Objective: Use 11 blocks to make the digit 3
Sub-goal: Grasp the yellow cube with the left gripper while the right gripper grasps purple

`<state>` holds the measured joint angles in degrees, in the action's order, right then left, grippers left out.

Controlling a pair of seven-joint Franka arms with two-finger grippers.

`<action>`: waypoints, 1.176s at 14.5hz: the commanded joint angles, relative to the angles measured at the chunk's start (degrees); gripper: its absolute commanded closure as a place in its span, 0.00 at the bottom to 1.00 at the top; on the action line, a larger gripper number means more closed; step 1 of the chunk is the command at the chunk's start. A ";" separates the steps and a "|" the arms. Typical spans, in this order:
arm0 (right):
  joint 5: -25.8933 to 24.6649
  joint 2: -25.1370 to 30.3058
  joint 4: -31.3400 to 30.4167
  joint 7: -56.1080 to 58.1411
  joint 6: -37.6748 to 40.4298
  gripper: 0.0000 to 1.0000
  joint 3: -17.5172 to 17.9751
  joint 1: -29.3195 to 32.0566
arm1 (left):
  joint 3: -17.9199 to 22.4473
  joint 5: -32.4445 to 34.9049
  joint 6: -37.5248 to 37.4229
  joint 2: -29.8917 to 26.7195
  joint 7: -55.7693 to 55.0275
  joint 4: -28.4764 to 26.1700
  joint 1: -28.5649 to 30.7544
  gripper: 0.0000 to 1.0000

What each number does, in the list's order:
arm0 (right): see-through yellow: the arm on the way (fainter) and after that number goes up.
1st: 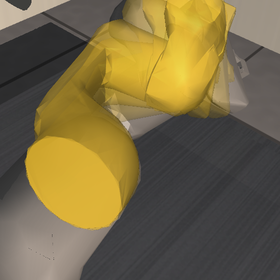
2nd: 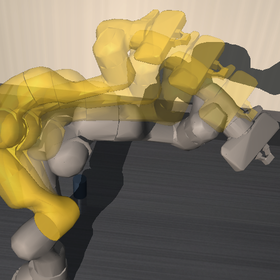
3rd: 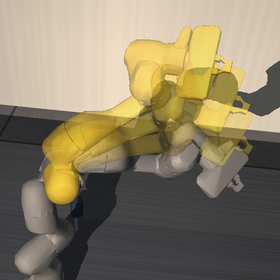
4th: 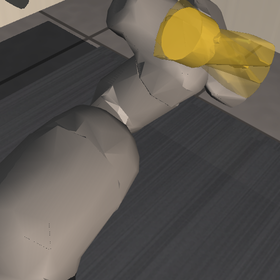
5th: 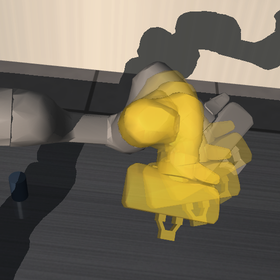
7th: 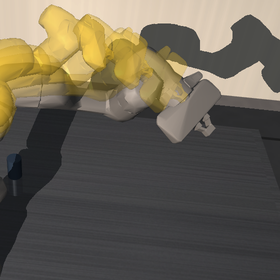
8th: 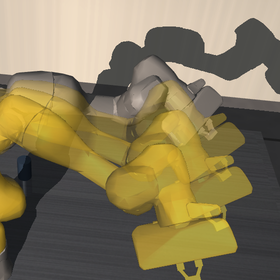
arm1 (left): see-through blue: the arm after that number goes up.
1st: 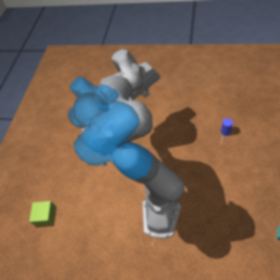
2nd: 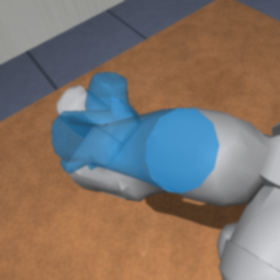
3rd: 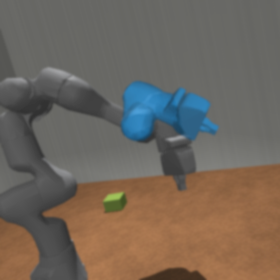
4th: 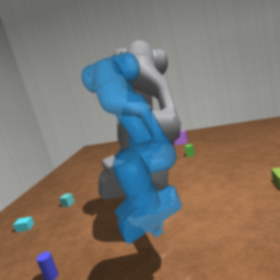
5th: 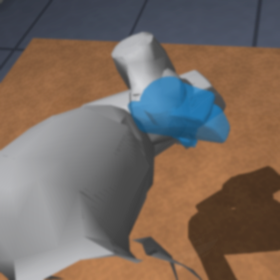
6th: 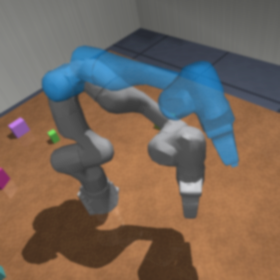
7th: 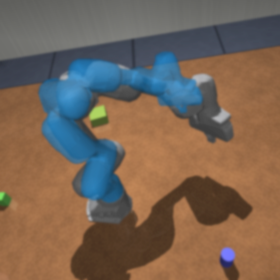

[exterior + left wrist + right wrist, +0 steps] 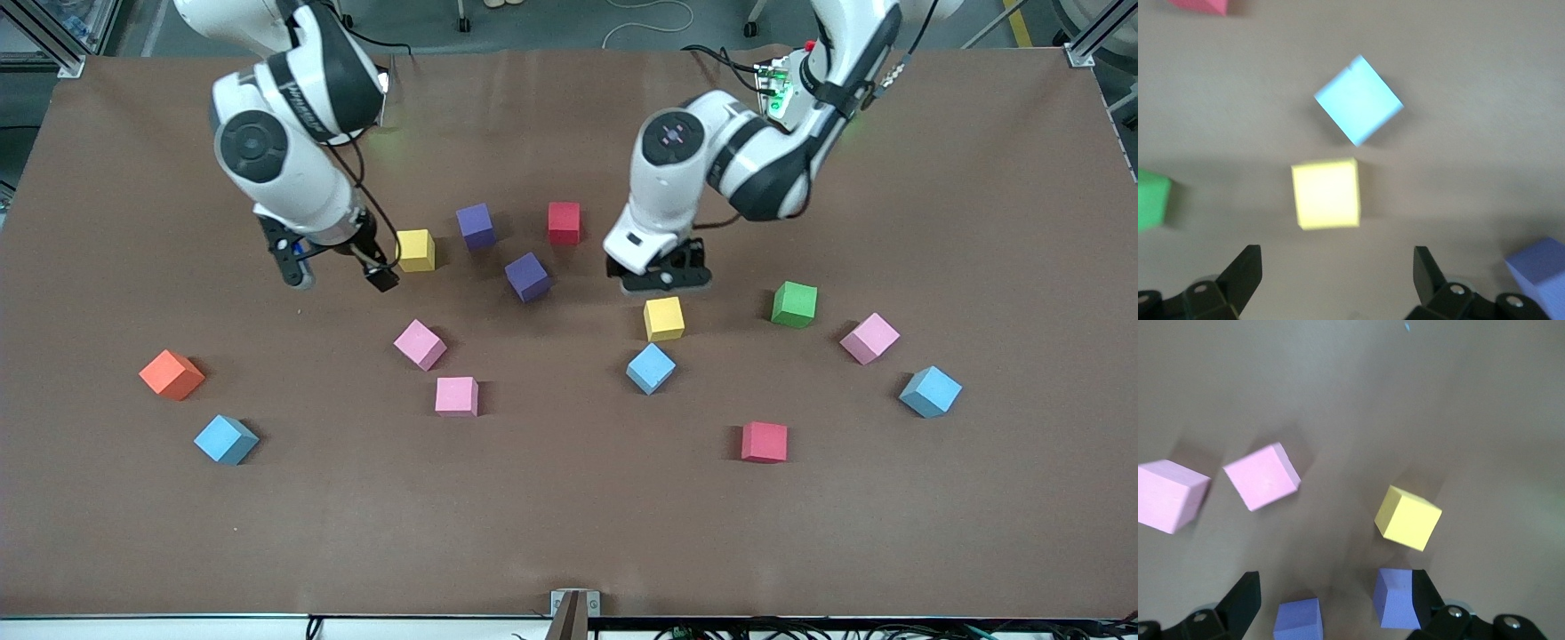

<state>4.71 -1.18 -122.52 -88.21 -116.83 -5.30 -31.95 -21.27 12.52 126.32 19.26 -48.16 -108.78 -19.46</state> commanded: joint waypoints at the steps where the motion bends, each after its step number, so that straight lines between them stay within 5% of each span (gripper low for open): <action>1: 0.83 2.14 -7.36 -4.25 -5.76 0.00 -0.33 -3.29 | -0.52 1.01 -1.69 7.09 4.46 6.63 2.23 0.00; 10: 0.74 2.49 -22.22 -16.55 -22.02 0.00 -0.33 -14.27 | 0.09 0.22 2.44 13.52 2.46 6.47 4.44 0.00; 17: 0.74 -5.40 -22.85 -19.81 -31.17 0.00 -0.33 -19.81 | 0.09 0.31 2.53 15.64 -3.35 5.95 3.38 0.02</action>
<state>4.71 -3.82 -144.76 -107.32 -145.17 -5.13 -50.26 -21.07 12.53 129.09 34.62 -50.17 -103.08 -16.00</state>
